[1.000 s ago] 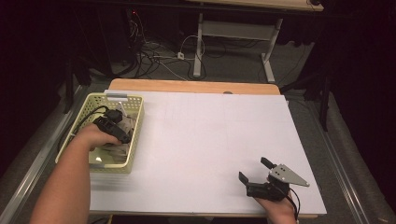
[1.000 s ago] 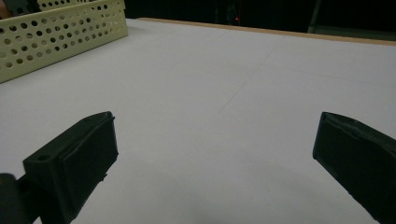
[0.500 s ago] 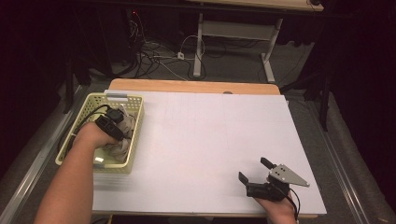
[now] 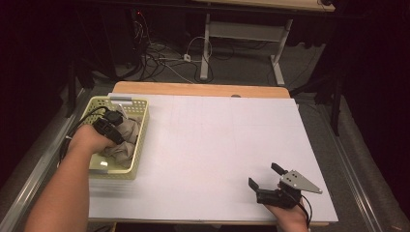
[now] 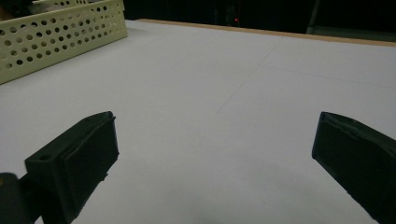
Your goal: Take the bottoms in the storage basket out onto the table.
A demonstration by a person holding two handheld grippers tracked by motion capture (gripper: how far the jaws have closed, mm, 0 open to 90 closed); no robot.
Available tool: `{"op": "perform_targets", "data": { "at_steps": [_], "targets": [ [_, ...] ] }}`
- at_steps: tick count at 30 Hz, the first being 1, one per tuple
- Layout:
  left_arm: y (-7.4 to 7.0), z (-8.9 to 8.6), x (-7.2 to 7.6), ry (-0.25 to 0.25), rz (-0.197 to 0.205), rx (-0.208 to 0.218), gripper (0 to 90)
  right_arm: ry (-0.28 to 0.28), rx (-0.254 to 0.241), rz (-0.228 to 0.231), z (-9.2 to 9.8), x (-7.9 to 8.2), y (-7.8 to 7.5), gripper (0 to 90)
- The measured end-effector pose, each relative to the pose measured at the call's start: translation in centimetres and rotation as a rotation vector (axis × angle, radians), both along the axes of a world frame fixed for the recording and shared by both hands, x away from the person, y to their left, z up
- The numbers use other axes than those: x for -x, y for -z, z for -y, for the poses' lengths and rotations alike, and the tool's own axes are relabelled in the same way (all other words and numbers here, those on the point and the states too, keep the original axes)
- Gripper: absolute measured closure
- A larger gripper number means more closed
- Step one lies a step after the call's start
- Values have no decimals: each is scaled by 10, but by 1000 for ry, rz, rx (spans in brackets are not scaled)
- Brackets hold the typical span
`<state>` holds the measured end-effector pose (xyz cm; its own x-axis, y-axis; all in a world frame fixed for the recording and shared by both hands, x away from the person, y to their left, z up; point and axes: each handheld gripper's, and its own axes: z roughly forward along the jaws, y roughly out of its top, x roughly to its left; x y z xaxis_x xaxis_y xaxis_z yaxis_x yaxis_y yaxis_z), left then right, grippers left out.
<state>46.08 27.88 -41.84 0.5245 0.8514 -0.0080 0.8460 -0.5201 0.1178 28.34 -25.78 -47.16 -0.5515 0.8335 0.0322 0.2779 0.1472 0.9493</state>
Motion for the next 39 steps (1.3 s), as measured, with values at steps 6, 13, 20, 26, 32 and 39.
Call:
{"op": "perform_targets", "data": {
  "at_steps": [6,13,20,26,32,39],
  "targets": [
    [-15,-7,9,-53,-54,27,644,5,-11,4,3,1,-1,15],
    [-40,-12,21,-92,-84,20,642,-2,-5,6,1,1,-2,17],
    [-67,-18,31,-122,-75,17,642,-4,-4,9,0,1,-2,17],
    [-89,-22,37,-134,-81,11,642,-5,-7,11,-1,2,-3,17],
    [-109,-19,39,-132,-90,3,642,-7,-8,12,-1,2,-3,17],
    [-132,-11,38,-121,-84,-7,642,-9,-9,12,-1,2,-3,17]
  ]
}}
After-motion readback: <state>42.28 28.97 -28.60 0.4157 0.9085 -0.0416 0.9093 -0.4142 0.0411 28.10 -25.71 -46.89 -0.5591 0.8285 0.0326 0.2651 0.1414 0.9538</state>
